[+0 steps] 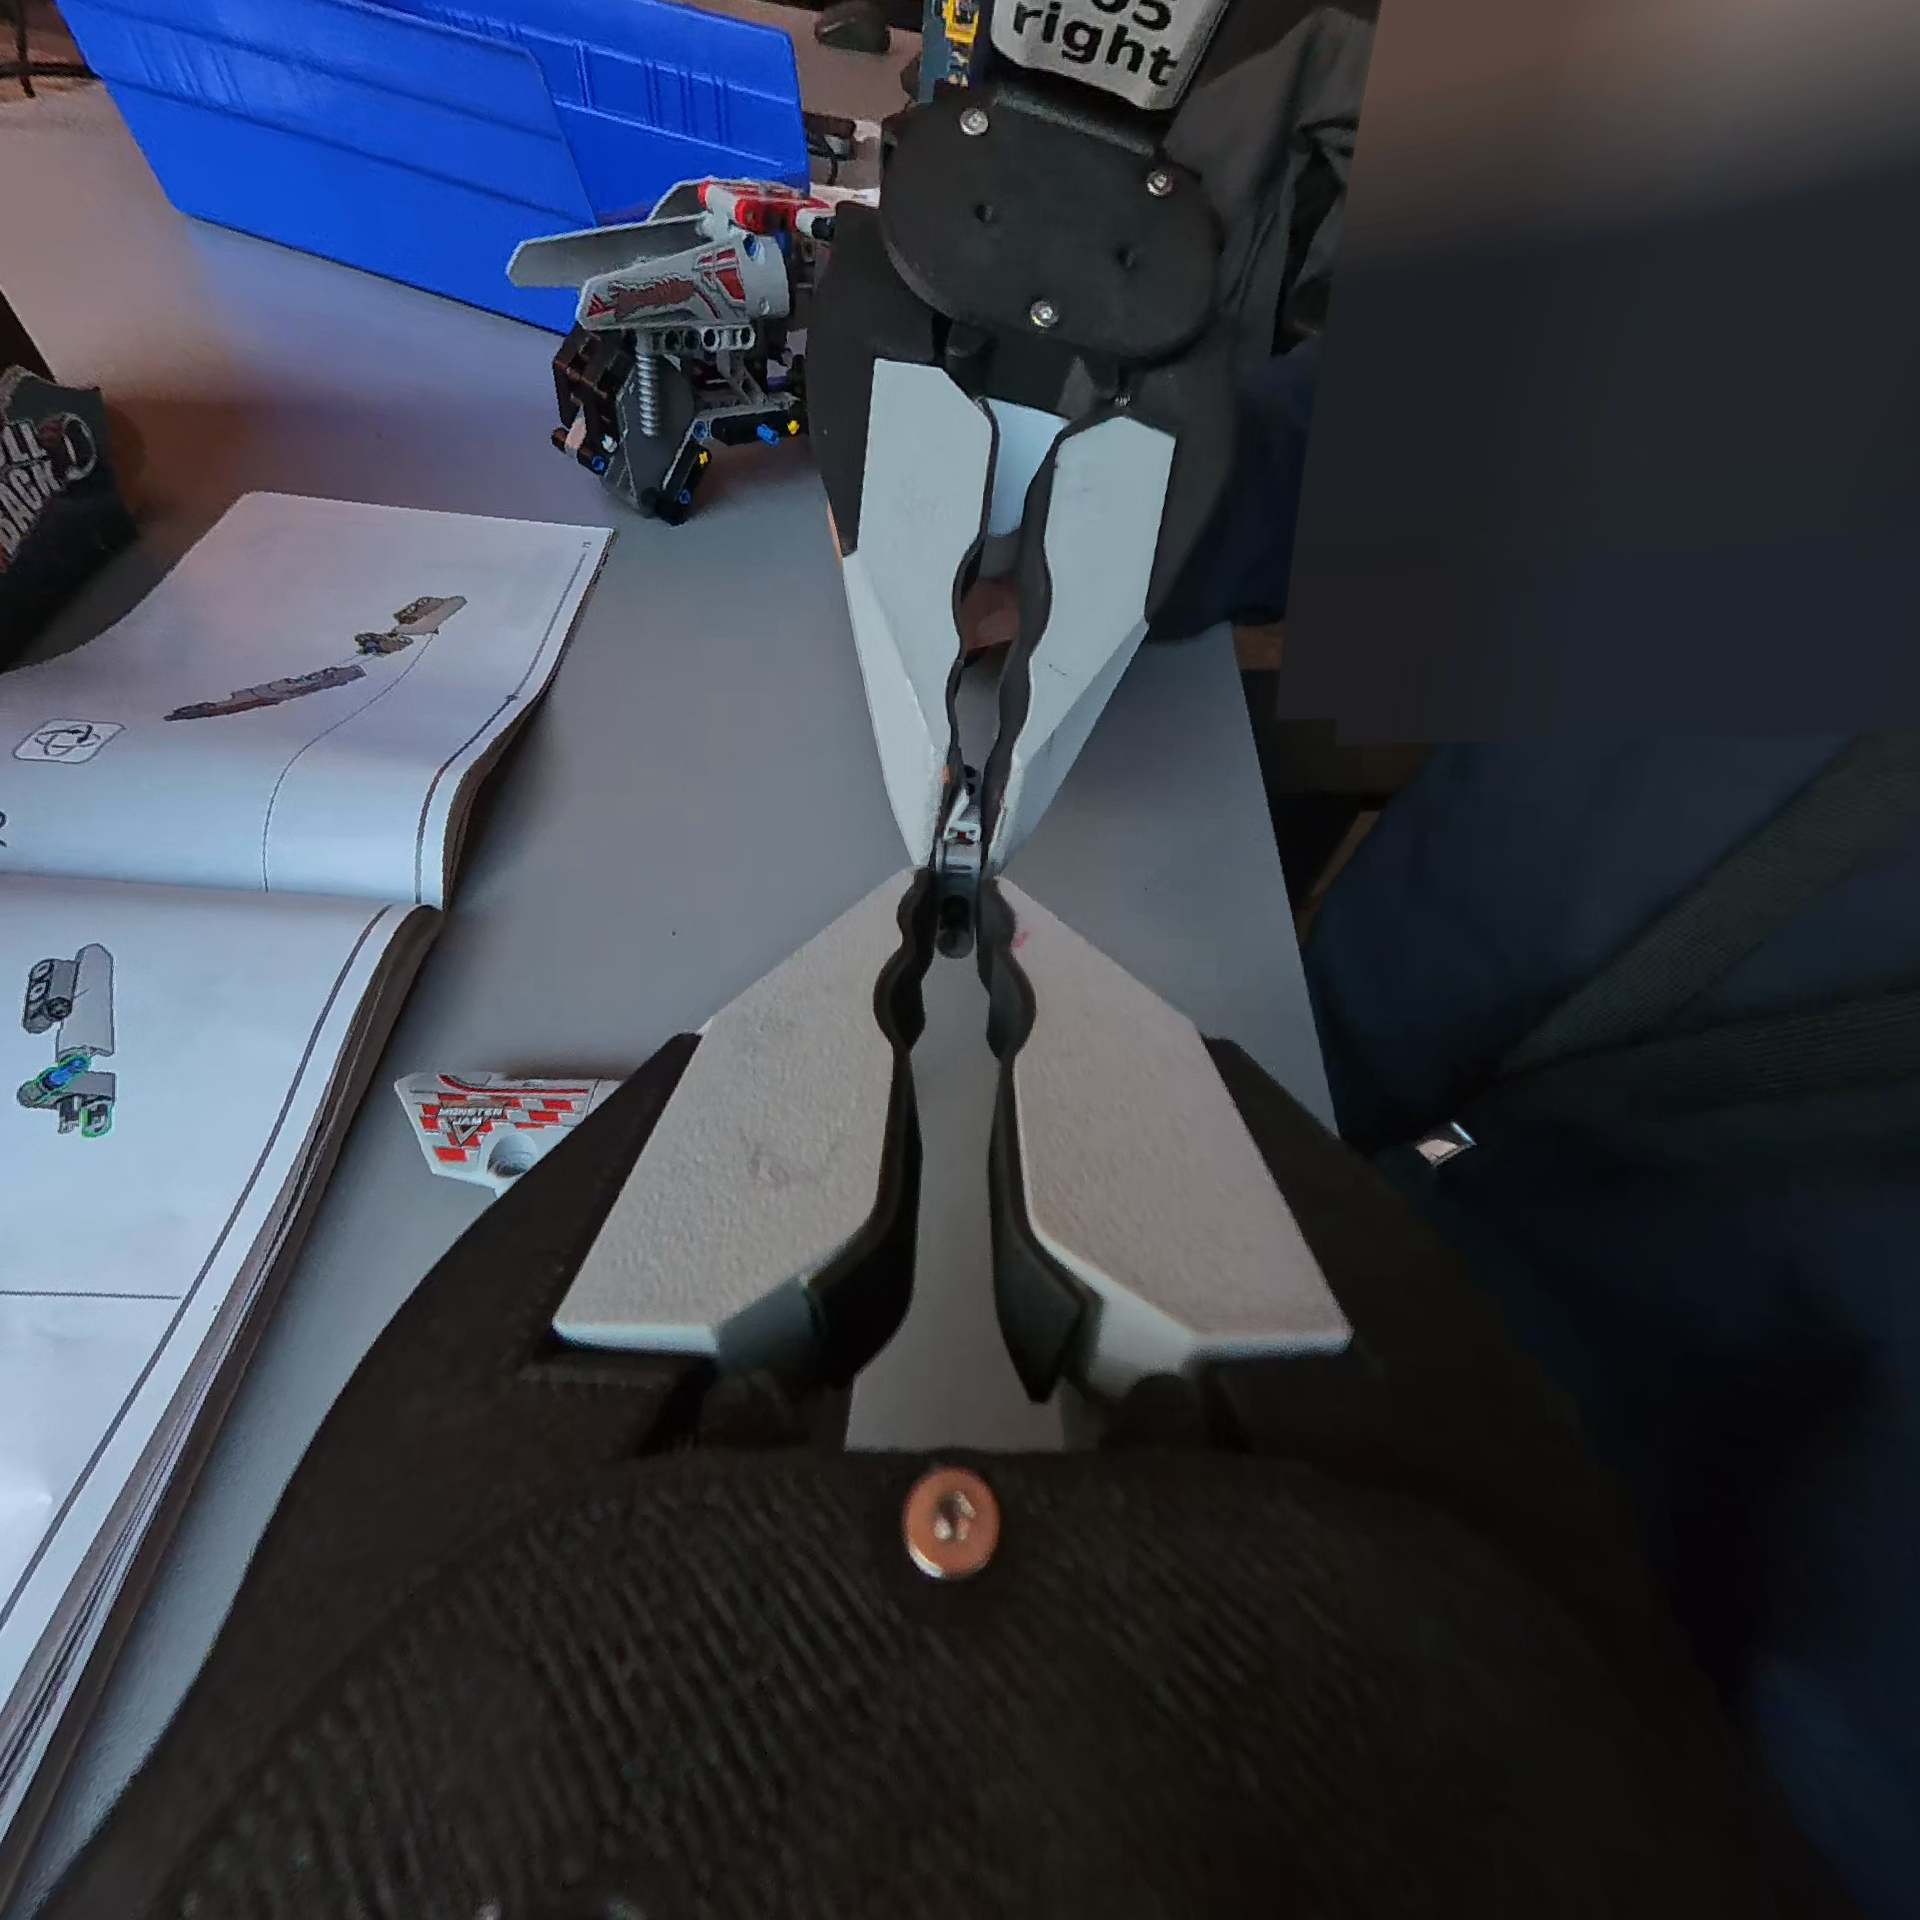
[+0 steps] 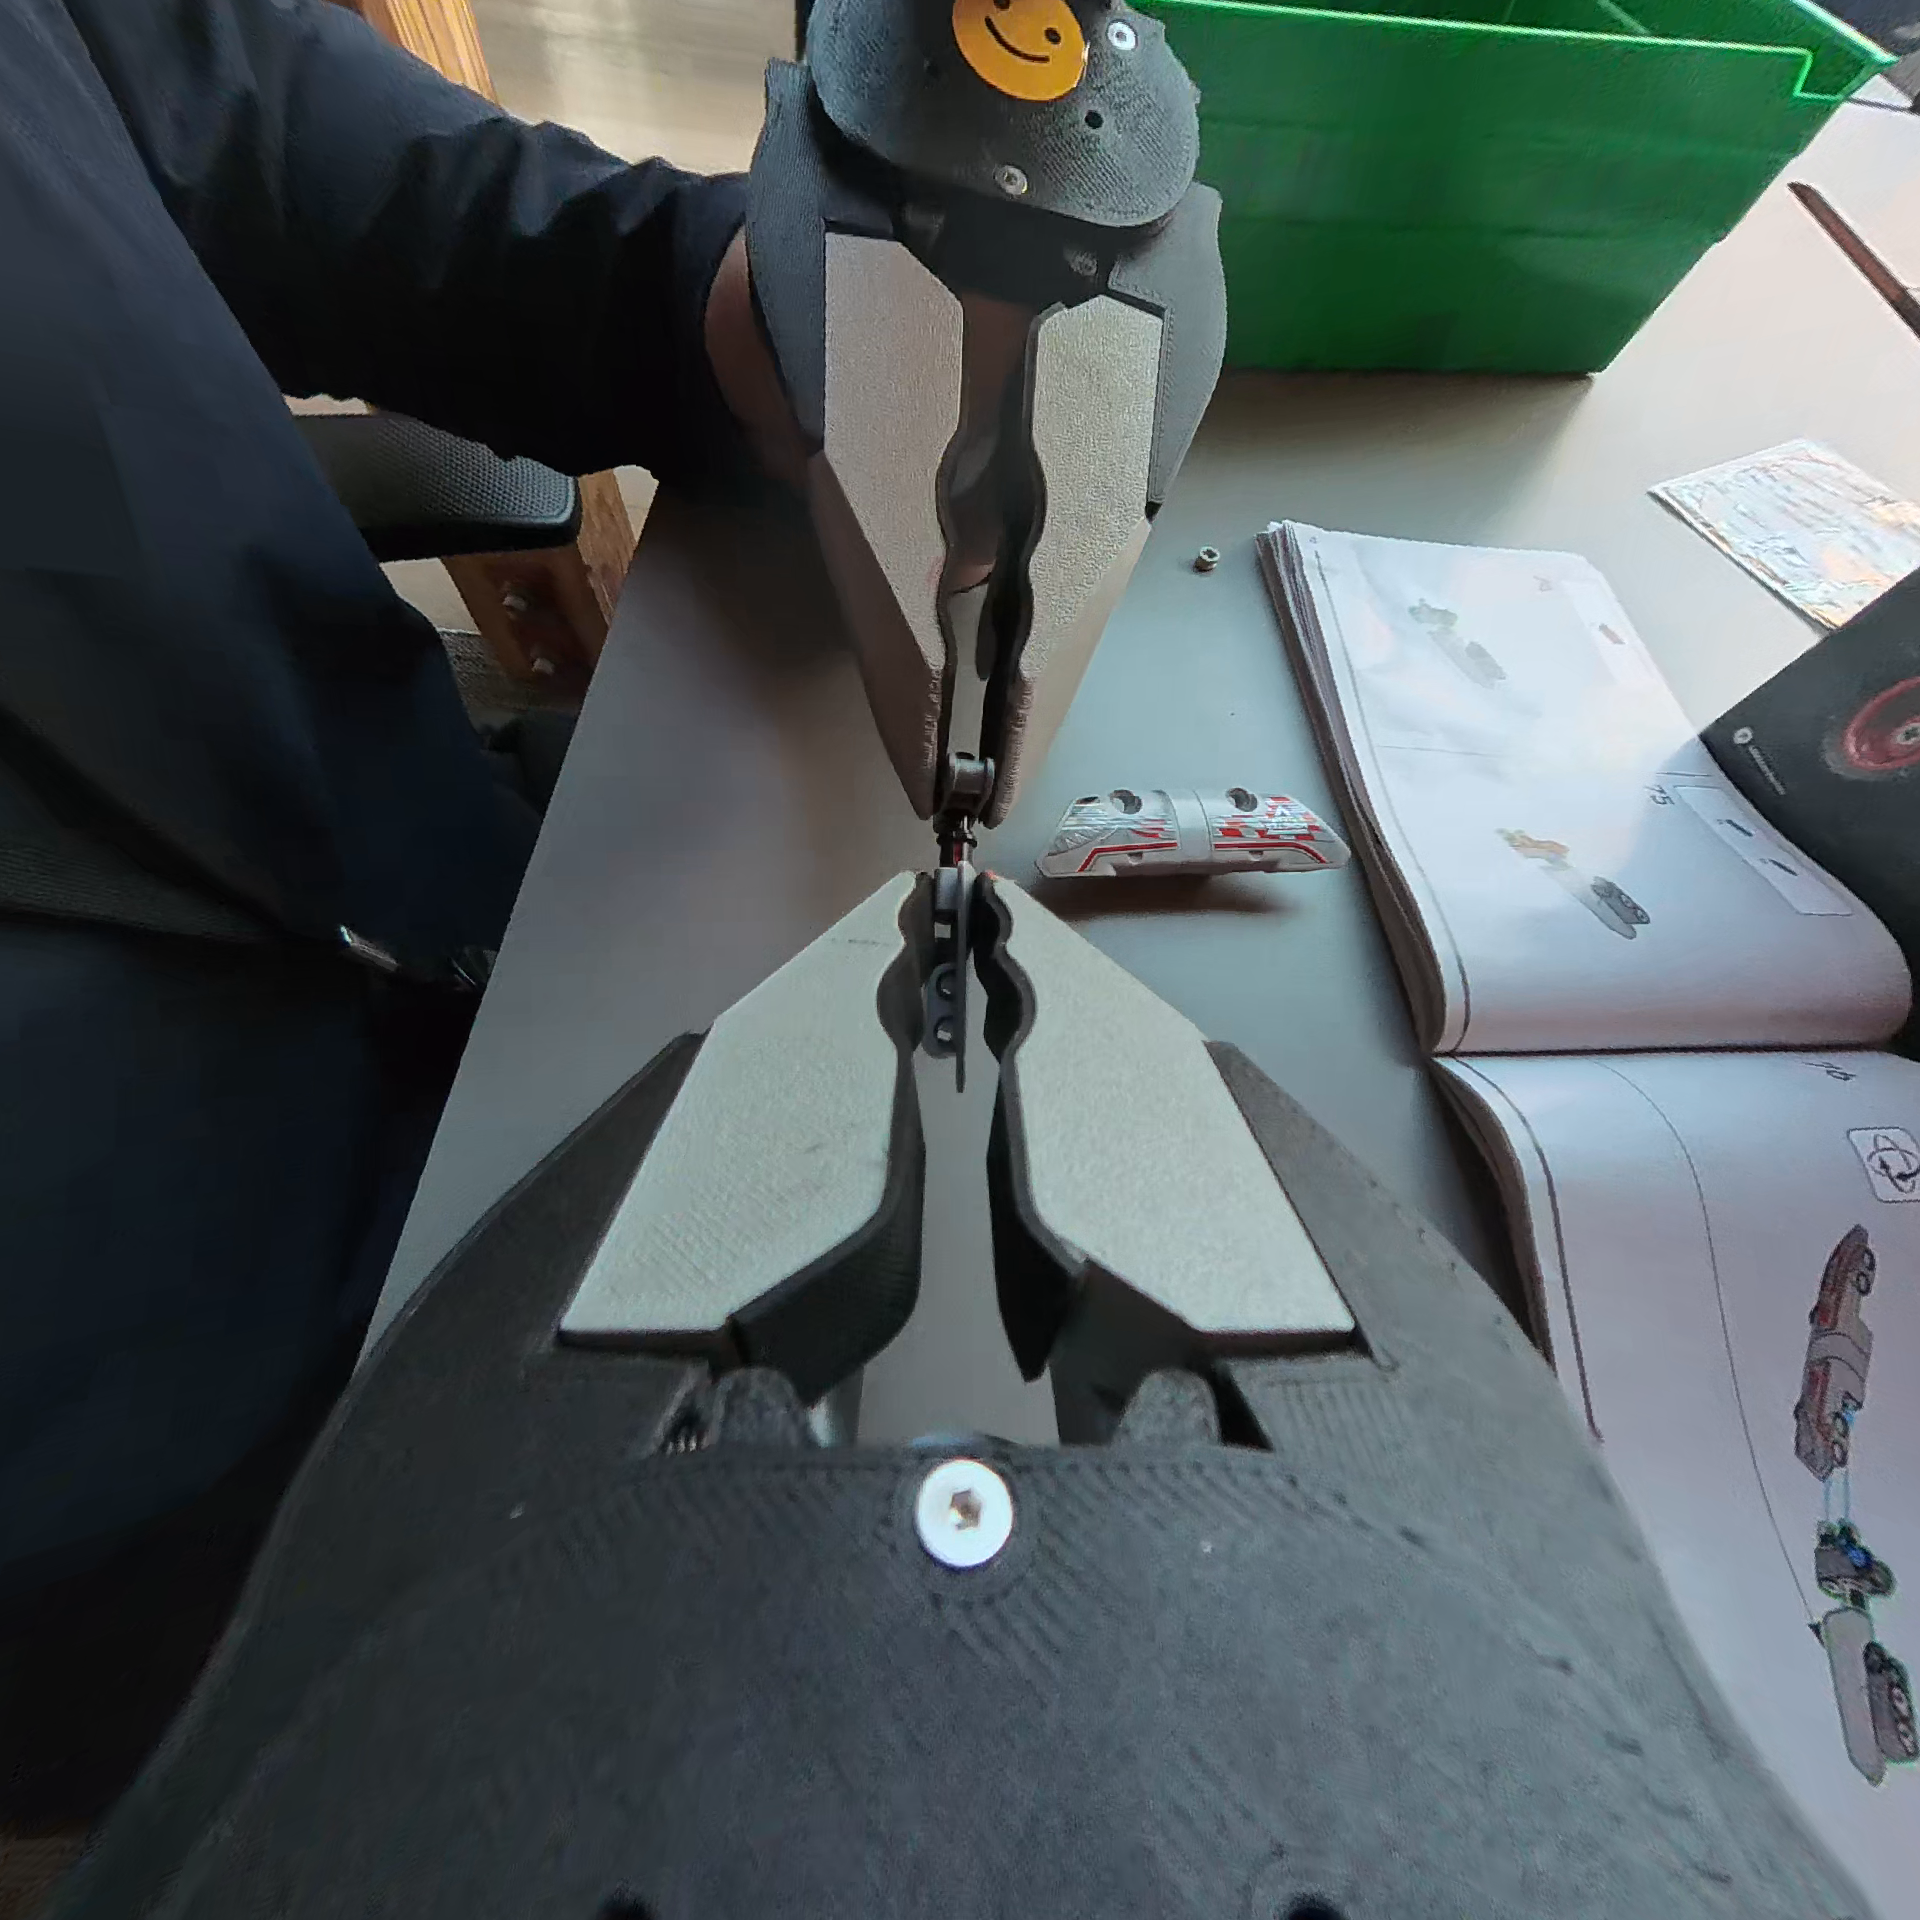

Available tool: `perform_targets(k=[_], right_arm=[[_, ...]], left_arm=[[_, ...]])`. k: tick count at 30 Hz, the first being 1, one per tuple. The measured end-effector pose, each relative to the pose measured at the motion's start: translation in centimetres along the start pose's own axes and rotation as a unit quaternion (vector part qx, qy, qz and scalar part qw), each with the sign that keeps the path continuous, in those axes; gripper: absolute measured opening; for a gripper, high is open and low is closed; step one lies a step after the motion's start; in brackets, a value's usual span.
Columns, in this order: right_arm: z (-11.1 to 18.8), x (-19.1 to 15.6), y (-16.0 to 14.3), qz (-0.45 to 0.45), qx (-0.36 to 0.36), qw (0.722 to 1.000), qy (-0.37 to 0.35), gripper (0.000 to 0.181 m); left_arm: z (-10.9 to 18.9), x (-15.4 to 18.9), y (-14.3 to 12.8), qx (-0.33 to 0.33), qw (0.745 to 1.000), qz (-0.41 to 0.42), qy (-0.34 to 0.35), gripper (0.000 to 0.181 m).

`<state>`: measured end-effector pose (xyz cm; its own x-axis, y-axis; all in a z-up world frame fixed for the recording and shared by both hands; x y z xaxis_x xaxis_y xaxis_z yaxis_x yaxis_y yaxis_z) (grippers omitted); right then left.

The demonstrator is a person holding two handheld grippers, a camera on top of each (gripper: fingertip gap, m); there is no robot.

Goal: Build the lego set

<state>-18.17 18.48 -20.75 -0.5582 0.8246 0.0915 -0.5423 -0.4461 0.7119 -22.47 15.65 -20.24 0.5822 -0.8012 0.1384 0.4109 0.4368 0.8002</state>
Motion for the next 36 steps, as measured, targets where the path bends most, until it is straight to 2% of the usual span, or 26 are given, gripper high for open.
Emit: perform_targets(k=[4,16,26,31,33,36], right_arm=[[0.5,0.0,0.3,-0.026,0.023,0.999,0.042,0.004],[0.6,-0.1,0.6,-0.016,0.021,0.999,0.022,0.004],[0.2,0.7,0.4,-0.030,0.028,0.999,0.022,0.004],[-0.9,1.5,-1.7,-0.019,-0.036,0.999,-0.019,0.004],[-1.2,1.8,-2.3,-0.020,-0.054,0.998,-0.032,0.005],[-1.2,2.2,-2.8,-0.023,-0.068,0.997,-0.041,0.005]], left_arm=[[0.2,0.3,0.4,0.020,1.000,-0.015,0.001,0.005],[-0.1,0.4,0.6,0.022,1.000,-0.016,-0.001,0.005],[0.0,-0.3,0.7,0.026,0.999,-0.006,0.027,0.005],[1.1,-1.1,0.3,0.036,0.999,0.013,0.033,0.030],[1.8,-1.0,0.3,0.052,0.998,0.017,0.023,0.031],[2.7,-2.2,-0.3,0.042,0.997,0.016,0.057,0.031]])
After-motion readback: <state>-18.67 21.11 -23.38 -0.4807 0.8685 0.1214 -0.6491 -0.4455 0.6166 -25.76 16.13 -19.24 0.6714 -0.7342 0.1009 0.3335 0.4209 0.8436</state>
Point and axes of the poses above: each gripper's, where its closed fingertips meet, z back along the fingers, y out of its top, x = y × z across the jaws, the point moved 3 cm from there along z, back along the fingers, and after that the axes turned 15 degrees about -x, right-handed, at the moved point
